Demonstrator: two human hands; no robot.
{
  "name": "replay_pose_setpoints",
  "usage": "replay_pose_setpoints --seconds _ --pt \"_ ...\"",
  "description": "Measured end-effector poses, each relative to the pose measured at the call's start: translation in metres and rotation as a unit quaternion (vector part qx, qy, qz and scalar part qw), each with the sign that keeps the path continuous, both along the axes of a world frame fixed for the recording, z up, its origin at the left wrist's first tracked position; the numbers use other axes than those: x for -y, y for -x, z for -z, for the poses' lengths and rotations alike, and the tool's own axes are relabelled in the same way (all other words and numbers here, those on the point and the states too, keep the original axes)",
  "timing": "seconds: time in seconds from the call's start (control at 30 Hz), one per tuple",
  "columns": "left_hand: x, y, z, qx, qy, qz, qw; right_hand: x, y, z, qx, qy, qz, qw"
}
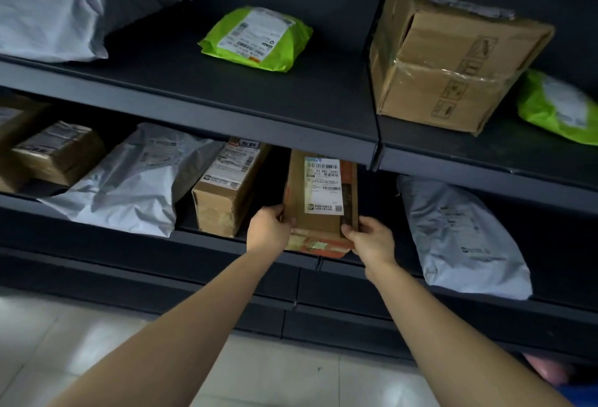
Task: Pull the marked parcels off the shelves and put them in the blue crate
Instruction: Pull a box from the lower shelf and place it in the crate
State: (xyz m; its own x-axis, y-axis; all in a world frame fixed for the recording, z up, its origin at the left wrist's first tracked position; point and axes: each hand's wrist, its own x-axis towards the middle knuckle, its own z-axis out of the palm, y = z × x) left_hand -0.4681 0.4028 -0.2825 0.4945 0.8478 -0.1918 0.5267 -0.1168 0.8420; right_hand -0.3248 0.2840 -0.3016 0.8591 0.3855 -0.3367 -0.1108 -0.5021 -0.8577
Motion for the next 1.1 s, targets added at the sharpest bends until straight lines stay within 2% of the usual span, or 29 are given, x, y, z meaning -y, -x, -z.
replay_pose_setpoints --seconds 0.27,0.37,0.5,0.57,0.63,0.7,0.83,0.93,1.1 --pt "0.011 -0.027 -0.001 -0.025 0.024 0.01 0.999 0.011 -0.025 -0.006 0.027 0.048 -0.03 0.998" --pt "0.008 -0.029 -0.004 -0.043 0.018 0.046 0.998 0.007 -0.03 -0.014 0.098 0.094 -0.074 0.988" --pt "-0.016 -0.006 -0.024 -0.085 -0.148 0.055 0.984 -0.022 -0.01 -0.032 0.249 0.132 -0.142 0.949" --pt "-0.04 0.014 -0.036 -0.103 -0.22 0.035 0.969 -0.043 0.011 -0.042 0.28 0.129 -0.193 0.932" --pt "-0.069 0.033 -0.042 -0.123 -0.273 0.019 0.954 -0.065 0.035 -0.049 0.25 0.099 -0.242 0.932" --pt "-0.095 0.051 -0.042 -0.147 -0.276 0.01 0.95 -0.089 0.056 -0.051 0.191 0.081 -0.281 0.937" --pt "-0.125 0.075 -0.031 -0.192 -0.16 0.031 0.968 -0.129 0.088 -0.044 0.099 0.074 -0.308 0.943" --pt "-0.136 0.084 -0.02 -0.178 -0.068 0.062 0.98 -0.15 0.107 -0.033 0.033 0.057 -0.264 0.962" --pt "-0.146 0.094 -0.01 -0.104 0.007 0.101 0.989 -0.161 0.132 -0.024 -0.058 -0.024 -0.121 0.991"
